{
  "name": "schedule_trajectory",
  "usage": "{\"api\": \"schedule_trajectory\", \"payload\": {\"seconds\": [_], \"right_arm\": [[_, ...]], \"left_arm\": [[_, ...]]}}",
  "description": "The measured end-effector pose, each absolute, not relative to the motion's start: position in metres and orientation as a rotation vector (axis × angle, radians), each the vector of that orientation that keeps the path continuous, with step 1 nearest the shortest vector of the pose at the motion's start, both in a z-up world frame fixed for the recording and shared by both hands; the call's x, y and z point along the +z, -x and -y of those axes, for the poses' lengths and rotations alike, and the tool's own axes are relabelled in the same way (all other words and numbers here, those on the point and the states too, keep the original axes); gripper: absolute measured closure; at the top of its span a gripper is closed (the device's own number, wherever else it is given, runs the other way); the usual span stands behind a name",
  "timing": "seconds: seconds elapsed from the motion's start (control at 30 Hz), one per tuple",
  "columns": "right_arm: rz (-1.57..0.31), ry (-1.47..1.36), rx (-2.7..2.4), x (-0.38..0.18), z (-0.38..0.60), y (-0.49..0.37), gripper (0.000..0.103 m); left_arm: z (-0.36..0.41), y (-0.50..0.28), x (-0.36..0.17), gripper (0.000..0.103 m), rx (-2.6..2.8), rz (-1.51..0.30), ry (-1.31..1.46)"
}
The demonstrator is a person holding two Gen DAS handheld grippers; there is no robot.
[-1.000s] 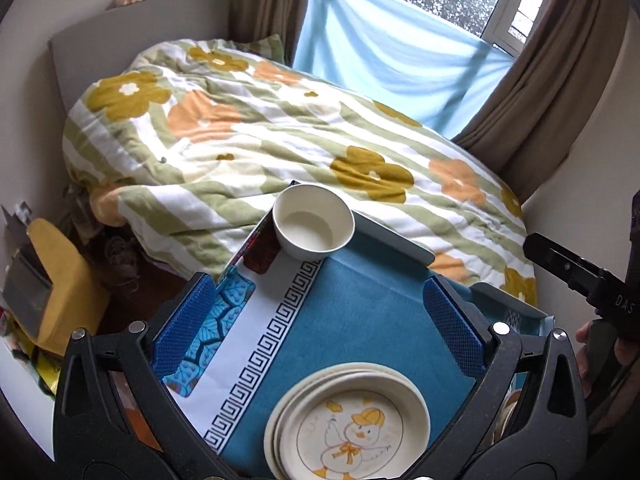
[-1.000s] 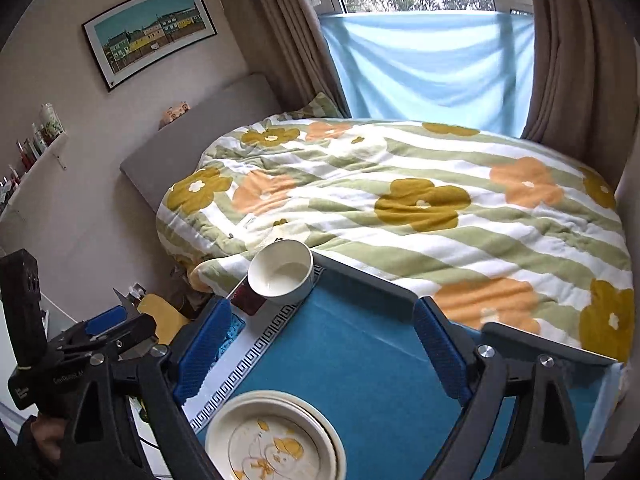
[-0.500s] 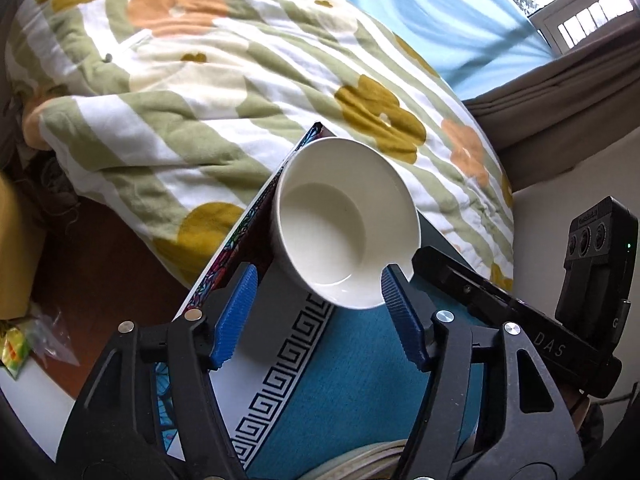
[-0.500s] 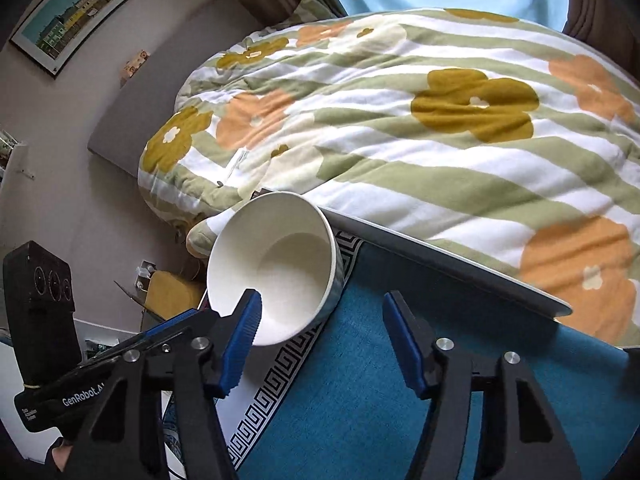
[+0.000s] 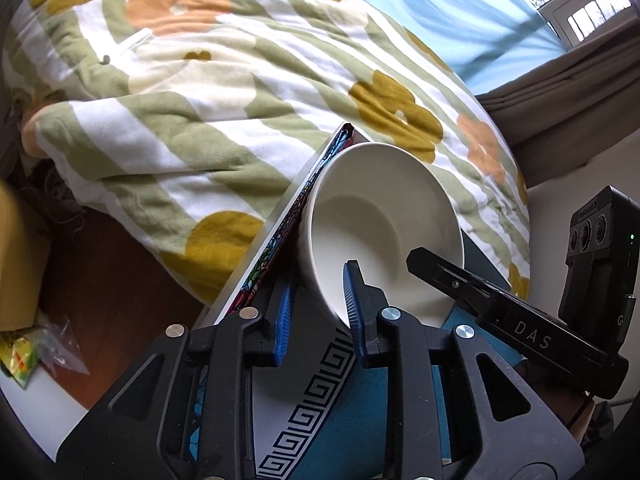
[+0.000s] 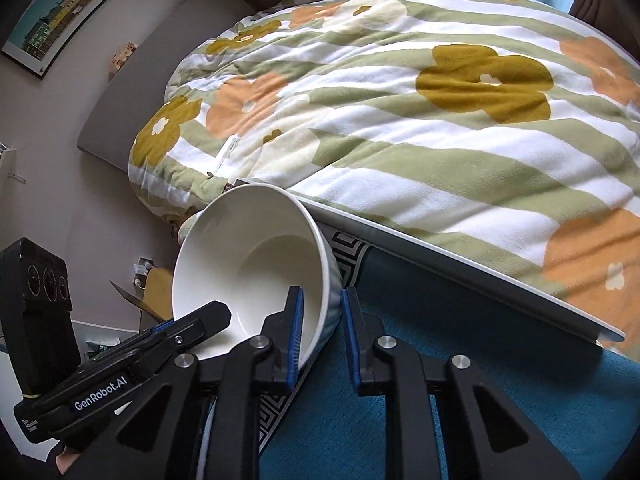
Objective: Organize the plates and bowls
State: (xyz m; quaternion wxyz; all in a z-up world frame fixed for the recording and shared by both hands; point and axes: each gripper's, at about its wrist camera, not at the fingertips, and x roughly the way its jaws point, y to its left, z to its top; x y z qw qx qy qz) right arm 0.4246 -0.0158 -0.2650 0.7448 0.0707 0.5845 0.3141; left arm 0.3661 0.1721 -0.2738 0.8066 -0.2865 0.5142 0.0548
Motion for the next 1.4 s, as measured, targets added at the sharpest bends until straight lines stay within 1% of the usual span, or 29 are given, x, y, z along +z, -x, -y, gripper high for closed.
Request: {"api": "schedule_trajectory", "payload": {"seconds": [0.2, 0.43, 0.67, 0.87, 1.1, 1.4], "right_arm": [[-1.234, -0.162, 0.69, -0.253, 0.022, -0.417, 0.086], [-1.146, -0.186, 0.699, -0.209, 0.056, -0.386, 0.086], [-1.066, -0.215, 0.669, -0.157, 0.124, -0.33, 0.086], [-1.024, -0.226, 0.604, -0.127, 0.202, -0.27, 0.086], [-0.998, -0.238, 0.5, -0.117, 0.299, -0.207, 0.086], [-1.042, -0.242, 0.374, -0.138, 0.402, -0.145, 0.086]], "left_arm": [[-0.159, -0.36, -0.253, 0.081, 0.114, -1.068, 0.529], [-0.123, -0.334, -0.201, 0.081, 0.095, -1.001, 0.452], [-0.052, -0.285, -0.145, 0.081, 0.042, -0.935, 0.394], [0.033, -0.234, -0.114, 0.081, -0.032, -0.916, 0.338], [0.133, -0.18, -0.111, 0.081, -0.144, -0.932, 0.314], [0.24, -0.137, -0.149, 0.081, -0.265, -1.049, 0.302]]}}
